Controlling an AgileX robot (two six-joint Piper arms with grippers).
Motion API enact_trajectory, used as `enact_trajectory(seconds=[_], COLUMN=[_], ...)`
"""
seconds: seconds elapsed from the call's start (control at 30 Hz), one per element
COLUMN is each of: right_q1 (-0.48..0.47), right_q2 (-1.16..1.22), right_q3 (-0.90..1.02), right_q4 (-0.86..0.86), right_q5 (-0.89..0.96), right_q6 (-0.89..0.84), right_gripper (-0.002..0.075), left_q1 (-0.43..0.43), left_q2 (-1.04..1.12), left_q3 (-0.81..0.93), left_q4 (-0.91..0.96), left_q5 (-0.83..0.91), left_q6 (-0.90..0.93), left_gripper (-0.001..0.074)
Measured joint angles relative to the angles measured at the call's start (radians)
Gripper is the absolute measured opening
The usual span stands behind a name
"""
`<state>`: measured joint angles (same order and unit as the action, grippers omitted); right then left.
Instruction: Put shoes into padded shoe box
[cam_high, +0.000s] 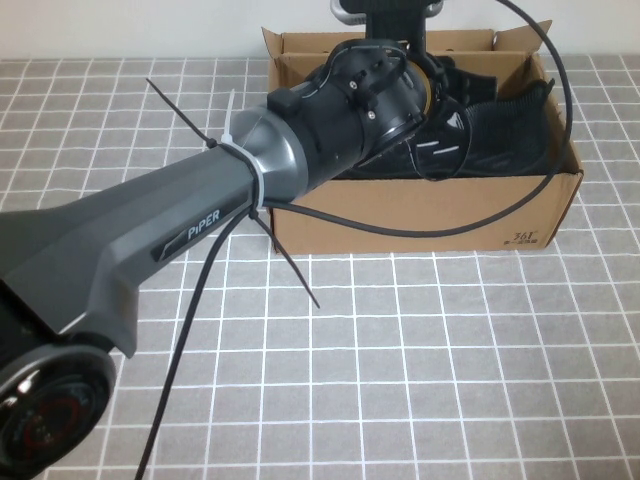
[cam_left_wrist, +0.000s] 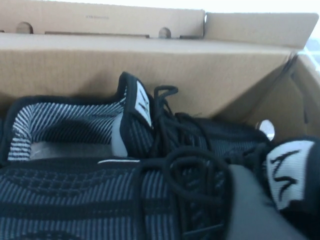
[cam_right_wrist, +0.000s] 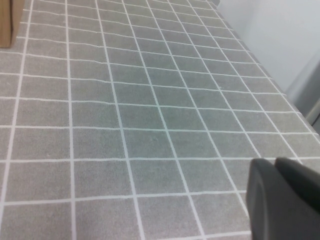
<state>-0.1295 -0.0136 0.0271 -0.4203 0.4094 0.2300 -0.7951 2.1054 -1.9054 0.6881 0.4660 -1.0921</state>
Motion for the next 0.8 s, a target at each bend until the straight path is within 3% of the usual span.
enact_trajectory(seconds=[0.17, 0.37, 0.67, 0.8], right_q1=[0.000, 0.000, 0.000, 0.000], right_q2=[0.000, 0.000, 0.000, 0.000], right_q3=[0.000, 0.000, 0.000, 0.000], right_q4=[0.000, 0.000, 0.000, -0.001], right_q5=[0.000, 0.000, 0.000, 0.000], right_q6=[0.000, 0.000, 0.000, 0.000], right_gripper=[-0.0008, -0.0008, -0.0008, -0.0008], left_q1=[0.000, 0.000, 0.015, 0.044], left_q2=[-0.002, -0.050, -0.111, -0.111], left_q3=[0.000, 0.000, 0.000, 0.000], left_q4=[-0.026, -0.029, 0.038, -0.041], left_q5=[0.028, 0.088, 0.220, 0.234], left_q6=[0.080, 0.207, 0.298, 0.363], left_gripper=[0.0356, 0.0392, 0.0372, 0.0214])
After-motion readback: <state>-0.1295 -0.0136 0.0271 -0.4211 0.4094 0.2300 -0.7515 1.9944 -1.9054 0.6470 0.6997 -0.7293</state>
